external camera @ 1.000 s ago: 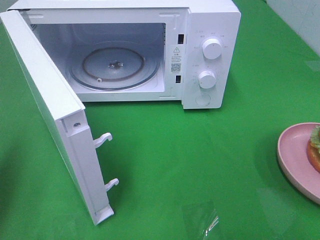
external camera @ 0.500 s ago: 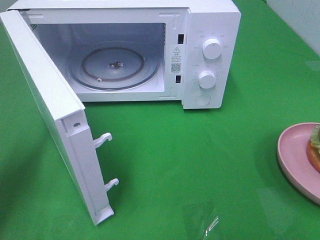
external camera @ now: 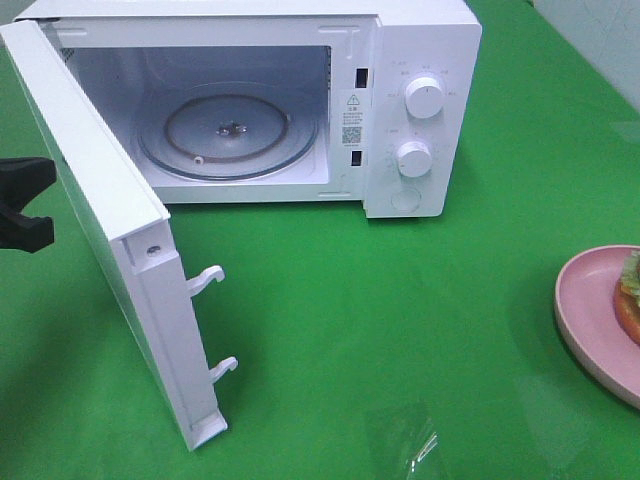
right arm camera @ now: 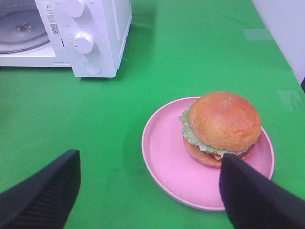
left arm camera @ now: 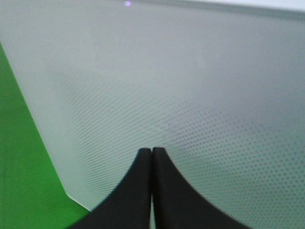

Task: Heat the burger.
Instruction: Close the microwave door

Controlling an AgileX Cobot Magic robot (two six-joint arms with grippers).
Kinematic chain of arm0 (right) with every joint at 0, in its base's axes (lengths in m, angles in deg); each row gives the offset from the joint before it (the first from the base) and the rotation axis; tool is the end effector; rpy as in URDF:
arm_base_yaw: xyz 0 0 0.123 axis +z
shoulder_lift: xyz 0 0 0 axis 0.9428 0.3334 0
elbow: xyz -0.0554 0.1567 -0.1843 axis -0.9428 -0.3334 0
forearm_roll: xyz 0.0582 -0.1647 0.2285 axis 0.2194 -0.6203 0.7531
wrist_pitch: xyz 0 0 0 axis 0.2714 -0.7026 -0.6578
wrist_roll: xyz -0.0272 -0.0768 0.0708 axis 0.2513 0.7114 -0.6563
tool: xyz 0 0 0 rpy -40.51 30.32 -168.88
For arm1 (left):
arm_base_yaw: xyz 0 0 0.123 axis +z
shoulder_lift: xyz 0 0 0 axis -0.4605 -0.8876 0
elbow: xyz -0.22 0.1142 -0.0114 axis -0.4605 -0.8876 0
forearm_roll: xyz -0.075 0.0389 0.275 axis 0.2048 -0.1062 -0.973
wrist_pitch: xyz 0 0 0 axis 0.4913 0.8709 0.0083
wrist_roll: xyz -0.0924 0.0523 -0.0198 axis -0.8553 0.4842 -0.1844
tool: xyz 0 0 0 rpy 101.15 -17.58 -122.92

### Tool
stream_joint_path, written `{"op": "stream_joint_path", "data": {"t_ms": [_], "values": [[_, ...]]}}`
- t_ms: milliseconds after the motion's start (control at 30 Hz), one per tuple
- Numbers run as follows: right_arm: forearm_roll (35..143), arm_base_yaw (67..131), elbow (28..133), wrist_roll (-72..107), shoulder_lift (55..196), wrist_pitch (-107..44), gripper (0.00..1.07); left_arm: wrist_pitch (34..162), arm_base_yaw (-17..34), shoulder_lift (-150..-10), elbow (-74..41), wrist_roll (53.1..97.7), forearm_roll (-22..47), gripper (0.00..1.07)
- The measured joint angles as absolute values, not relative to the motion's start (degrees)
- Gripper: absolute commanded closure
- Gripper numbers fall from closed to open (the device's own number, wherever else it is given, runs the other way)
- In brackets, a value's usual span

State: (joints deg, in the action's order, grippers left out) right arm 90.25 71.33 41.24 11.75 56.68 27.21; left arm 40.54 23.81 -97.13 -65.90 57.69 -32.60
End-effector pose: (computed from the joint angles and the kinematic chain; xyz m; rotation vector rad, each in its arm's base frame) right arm 0.0838 0.0035 0.2937 0.0021 1.9567 0.0503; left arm 0.2733 -0.0572 0.1022 0.4466 1.8055 -0.3002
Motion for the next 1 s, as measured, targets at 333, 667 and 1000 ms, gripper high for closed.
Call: {"op": "stream_joint_path", "data": {"t_ms": [333, 667, 1000], "values": [[90.25, 71.33, 41.24, 11.75, 56.68, 27.21, 0.31, 40.26, 17.68, -102.0, -63.44, 57.64, -28.47, 1.07], [90.25, 71.33, 41.24, 11.75, 56.68, 27.21, 0.31, 40.2, 11.26, -105.89, -58.57, 57.69, -25.72, 1.07], [90.25, 71.33, 41.24, 11.75, 56.68, 27.21, 0.31, 40.31, 7.77, -109.1, -54.44, 57.69, -23.49, 1.07]]}}
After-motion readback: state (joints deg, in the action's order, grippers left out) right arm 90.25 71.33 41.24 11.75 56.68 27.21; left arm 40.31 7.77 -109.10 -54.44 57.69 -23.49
